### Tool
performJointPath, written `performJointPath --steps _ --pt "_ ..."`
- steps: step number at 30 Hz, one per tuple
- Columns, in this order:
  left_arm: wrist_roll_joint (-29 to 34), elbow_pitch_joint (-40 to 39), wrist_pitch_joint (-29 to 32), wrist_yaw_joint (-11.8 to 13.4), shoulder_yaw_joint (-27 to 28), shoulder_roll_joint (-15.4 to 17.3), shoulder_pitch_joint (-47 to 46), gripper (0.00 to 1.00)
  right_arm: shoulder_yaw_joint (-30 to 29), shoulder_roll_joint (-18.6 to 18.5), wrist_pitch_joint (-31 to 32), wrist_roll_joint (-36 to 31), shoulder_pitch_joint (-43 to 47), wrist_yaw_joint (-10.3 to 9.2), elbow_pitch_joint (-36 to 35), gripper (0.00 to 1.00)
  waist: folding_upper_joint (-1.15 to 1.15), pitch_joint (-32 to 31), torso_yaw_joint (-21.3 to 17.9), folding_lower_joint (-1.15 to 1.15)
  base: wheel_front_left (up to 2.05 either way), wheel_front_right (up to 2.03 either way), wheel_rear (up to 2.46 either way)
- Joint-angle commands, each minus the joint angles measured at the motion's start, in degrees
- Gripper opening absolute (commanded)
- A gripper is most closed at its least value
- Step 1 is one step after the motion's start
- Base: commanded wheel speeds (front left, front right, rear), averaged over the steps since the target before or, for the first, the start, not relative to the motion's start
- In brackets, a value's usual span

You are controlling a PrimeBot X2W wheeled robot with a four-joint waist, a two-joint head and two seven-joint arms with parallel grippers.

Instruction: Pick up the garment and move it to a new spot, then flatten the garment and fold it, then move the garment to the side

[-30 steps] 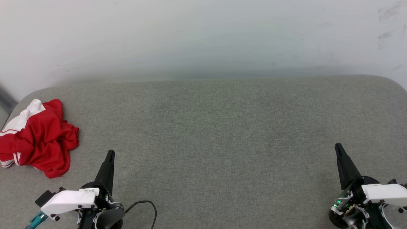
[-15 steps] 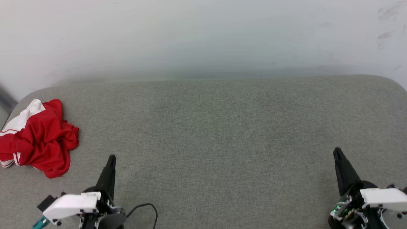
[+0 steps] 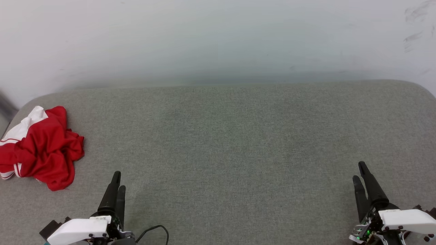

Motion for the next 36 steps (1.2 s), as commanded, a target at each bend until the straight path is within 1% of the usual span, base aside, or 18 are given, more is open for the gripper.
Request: performJointPath --steps 1,5,11,16,22,27,31,33,35,36 --pt "0.9 -1.1 -0.6 0.0 0.1 0.1 -0.5 1.0 0.2 0.0 -0.6 -1.2 -0.3 0.01 -1.3 1.0 0.0 0.0 0.0 0.0 0.0 0.0 0.0" --pt "3.2 -1.1 -1.6 -0.1 1.5 0.1 -0.3 1.0 0.3 0.0 -1.6 -4.4 -0.2 0.01 -1.4 1.0 0.0 0.0 0.0 0.0 0.0 0.0 0.0" --pt "8.0 -1.4 -3.1 -0.1 3.5 0.1 0.0 1.0 -0.1 0.0 -3.1 -12.1 -0.4 0.01 -2.1 1.0 0.0 0.0 -0.1 0.0 0.0 0.0 0.0" --pt "12.5 -2.3 -4.3 -0.1 5.5 0.2 0.0 1.0 -1.1 0.0 -4.2 -20.3 -0.5 0.01 -4.1 1.0 0.0 0.0 -0.1 0.0 0.0 0.0 0.0" --pt "18.9 -4.9 -5.6 0.9 7.8 0.2 -0.3 1.0 -0.6 -0.1 -5.6 -31.3 -0.7 0.01 -8.3 1.0 0.0 0.2 0.0 0.0 0.0 0.0 0.0" --pt "24.6 -9.0 -6.6 3.1 8.3 0.2 -0.3 1.0 0.4 -0.1 -6.6 -40.6 -0.9 0.01 -11.6 1.0 0.0 0.4 0.0 0.0 0.0 0.0 0.0" --pt "31.4 -12.2 -7.4 4.9 6.0 0.2 0.6 1.0 1.4 -0.1 -7.4 -47.8 -1.1 0.01 -13.7 1.0 0.0 0.6 0.1 0.0 0.0 0.0 0.0" --pt "35.7 -14.5 -7.8 5.7 4.4 0.2 0.8 1.0 1.9 -0.1 -7.8 -51.4 -1.1 0.02 -14.7 1.0 0.0 0.6 0.1 0.0 0.0 0.0 0.0" --pt "39.3 -16.0 -8.2 7.1 2.8 0.2 1.2 1.0 2.6 -0.1 -8.2 -54.8 -1.1 0.02 -15.4 1.0 0.0 0.7 0.1 0.0 0.0 0.0 0.0" --pt "41.1 -16.8 -8.3 7.4 1.7 0.2 1.3 1.0 2.9 -0.1 -8.4 -56.5 -1.1 0.02 -15.7 1.0 0.0 0.8 0.1 0.0 0.0 0.0 0.0"
